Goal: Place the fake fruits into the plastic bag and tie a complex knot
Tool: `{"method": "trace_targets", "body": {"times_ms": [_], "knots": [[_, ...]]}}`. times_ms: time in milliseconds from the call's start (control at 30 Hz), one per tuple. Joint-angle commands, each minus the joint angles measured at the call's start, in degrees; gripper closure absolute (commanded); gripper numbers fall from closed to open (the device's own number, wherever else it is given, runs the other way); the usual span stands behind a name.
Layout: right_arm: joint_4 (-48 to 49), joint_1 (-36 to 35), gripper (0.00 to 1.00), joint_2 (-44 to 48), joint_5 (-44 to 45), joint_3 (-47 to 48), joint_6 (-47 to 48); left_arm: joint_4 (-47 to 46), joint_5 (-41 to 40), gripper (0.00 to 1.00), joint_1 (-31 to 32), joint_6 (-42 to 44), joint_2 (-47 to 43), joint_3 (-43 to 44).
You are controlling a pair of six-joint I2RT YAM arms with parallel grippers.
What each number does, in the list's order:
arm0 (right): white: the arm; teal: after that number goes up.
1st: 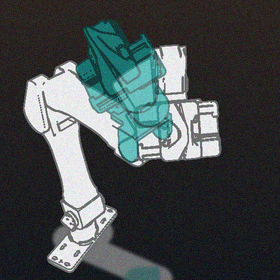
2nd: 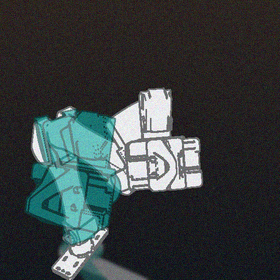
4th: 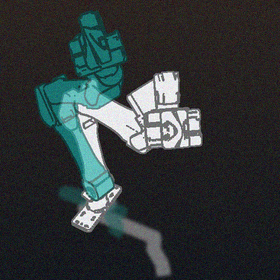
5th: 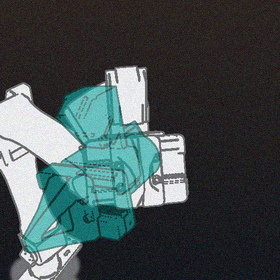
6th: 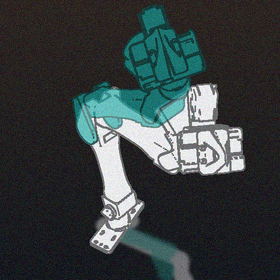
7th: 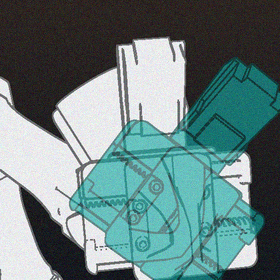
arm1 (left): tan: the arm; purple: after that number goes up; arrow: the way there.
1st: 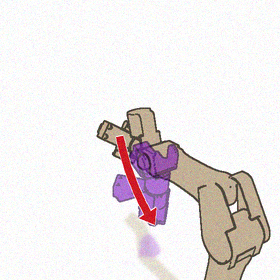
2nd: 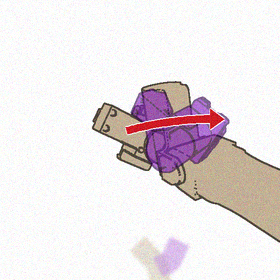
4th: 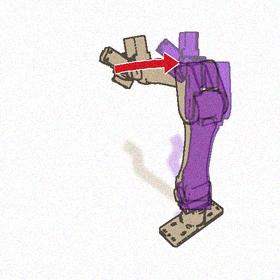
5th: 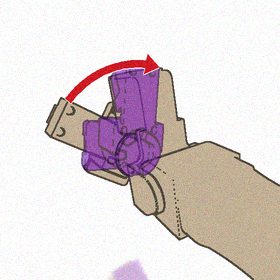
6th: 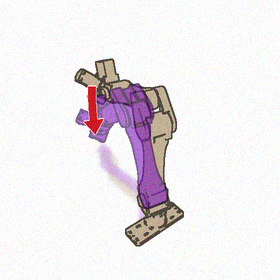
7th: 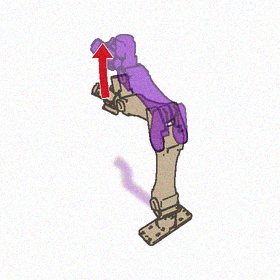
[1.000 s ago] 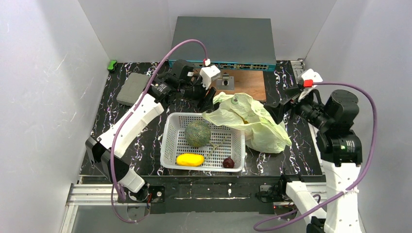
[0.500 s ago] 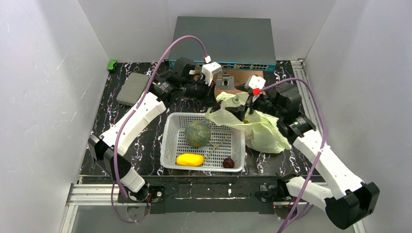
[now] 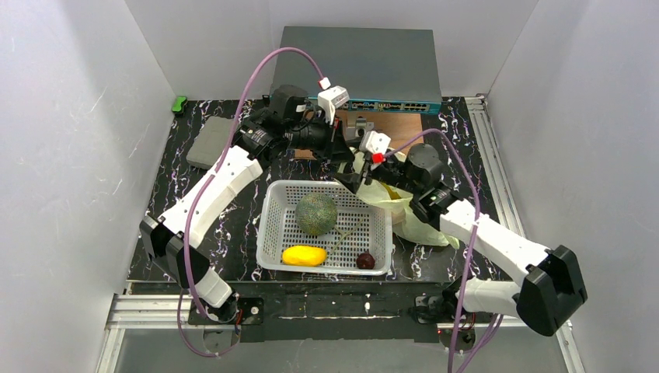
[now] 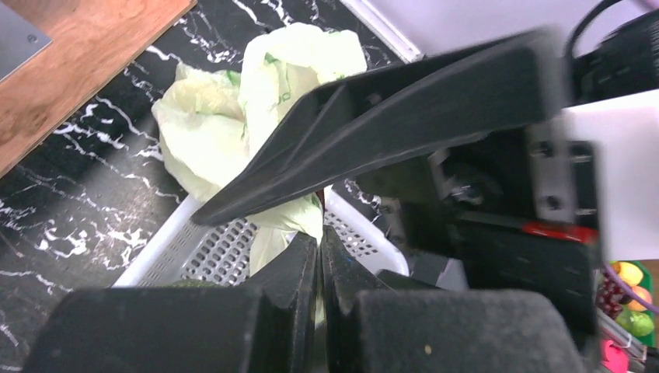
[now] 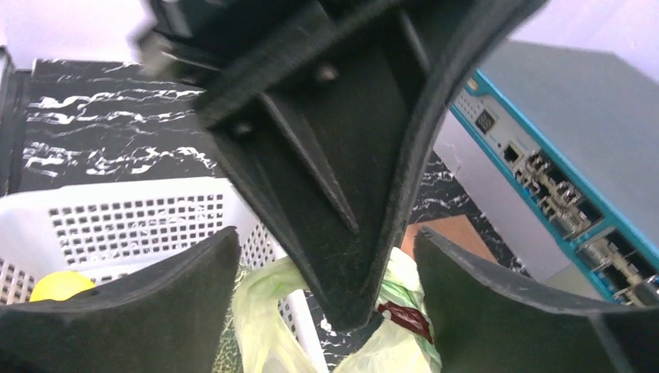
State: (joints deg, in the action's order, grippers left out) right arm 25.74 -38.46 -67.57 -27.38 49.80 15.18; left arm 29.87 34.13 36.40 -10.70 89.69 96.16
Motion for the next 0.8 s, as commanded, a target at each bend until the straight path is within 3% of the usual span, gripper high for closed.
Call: {"method": "trace_targets", "body": {"times_ms": [0,100,300,633,700,733,767], "knots": [[6.6,-0.6,0.23,-3.7,12.7,-1.6,-0.9,-5.0,5.2,1.0,-1.2,-4.6,-2.3,-0.9],[4.6,0.4,0.39,-4.3,15.9,-4.7,1.6,-6.7,6.7,1.0,-3.1,-7.6,-3.4,-1.8],[-3.8,5.9,0.49,-3.0,11.0,-12.6,7.0,-10.2,8.3,1.0,-6.2,-9.0,-5.6,-2.7],[-12.0,12.1,0.68,-4.4,1.6,-12.0,11.3,-13.2,5.3,1.0,-9.6,-8.6,-9.3,-2.7],[-13.8,12.3,0.85,-4.0,-1.6,-10.9,12.5,-13.3,7.6,1.0,-9.6,-7.0,-9.1,-2.6],[-14.4,12.3,0.99,-3.6,-3.2,-10.3,12.6,-12.3,10.5,0.94,-9.6,-5.5,-8.5,-2.3],[-14.6,12.4,0.99,-3.2,-4.6,-9.8,12.6,-10.7,14.3,0.76,-9.5,-3.7,-8.0,-1.8]]}}
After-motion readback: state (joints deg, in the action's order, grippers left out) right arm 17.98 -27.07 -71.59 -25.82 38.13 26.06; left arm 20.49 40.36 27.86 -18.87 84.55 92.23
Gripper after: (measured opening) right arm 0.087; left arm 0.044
